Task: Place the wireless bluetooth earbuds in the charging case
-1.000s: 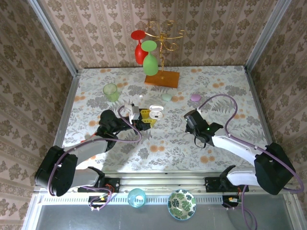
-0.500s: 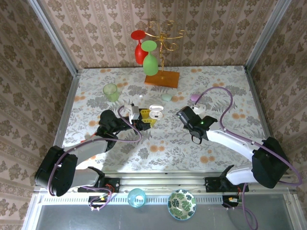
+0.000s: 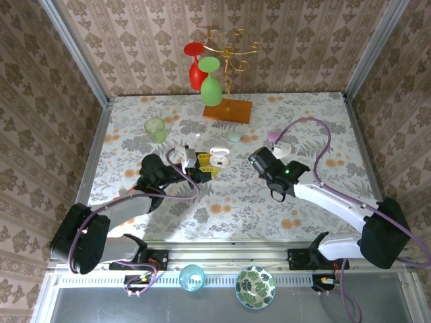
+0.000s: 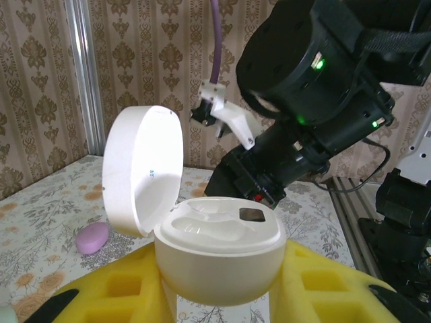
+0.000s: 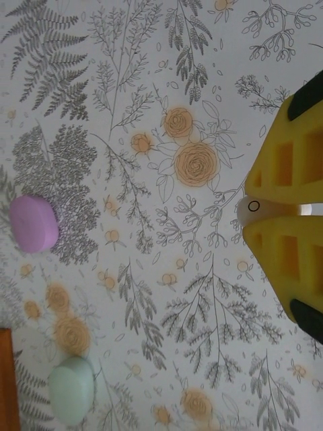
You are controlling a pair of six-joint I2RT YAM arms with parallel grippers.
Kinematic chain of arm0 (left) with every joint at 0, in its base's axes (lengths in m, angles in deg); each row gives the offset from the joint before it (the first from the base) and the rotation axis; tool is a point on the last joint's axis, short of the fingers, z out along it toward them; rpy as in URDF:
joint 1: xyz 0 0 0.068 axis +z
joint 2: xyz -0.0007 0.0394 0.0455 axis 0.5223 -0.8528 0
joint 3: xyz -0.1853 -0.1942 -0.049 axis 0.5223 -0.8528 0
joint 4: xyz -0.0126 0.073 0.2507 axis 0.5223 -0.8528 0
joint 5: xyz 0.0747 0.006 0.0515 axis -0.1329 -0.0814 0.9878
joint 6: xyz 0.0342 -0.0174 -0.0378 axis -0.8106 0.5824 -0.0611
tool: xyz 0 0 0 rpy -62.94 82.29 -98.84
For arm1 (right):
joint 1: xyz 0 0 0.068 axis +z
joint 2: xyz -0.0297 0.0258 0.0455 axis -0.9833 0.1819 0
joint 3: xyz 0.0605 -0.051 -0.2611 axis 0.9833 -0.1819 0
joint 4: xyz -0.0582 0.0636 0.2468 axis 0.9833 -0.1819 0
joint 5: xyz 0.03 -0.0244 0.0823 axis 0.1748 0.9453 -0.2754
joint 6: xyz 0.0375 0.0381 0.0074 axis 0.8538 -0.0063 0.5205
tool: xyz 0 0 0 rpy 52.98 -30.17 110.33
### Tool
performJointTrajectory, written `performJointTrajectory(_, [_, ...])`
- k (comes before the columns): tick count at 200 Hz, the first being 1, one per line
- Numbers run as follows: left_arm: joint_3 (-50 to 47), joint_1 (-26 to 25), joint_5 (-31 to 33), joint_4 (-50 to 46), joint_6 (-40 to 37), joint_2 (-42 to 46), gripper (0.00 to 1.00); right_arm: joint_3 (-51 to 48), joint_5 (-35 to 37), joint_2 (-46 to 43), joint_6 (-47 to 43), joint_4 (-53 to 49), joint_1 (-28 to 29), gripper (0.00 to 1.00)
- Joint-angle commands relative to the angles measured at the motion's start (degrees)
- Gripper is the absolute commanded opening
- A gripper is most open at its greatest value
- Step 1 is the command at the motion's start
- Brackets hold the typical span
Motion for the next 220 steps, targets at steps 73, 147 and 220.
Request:
performJointTrajectory(73, [1.4,0.0,-0.1,2.8,0.4,-0.4,0.27,15.0,13.3,5.0,5.5,-17.1,4.6,0.03])
performJointTrajectory(147, [1.8,0.0,-0.3,2.8,0.5,-1.6,0.26,23.3,15.2,11.9,8.3,-22.4,8.4,0.03])
performJointTrajectory(220, [2.1,0.0,-0.2,5.4,1.3,-3.3,0.26,8.1,-10.8,-7.7,-21.2,13.1,11.1,0.04])
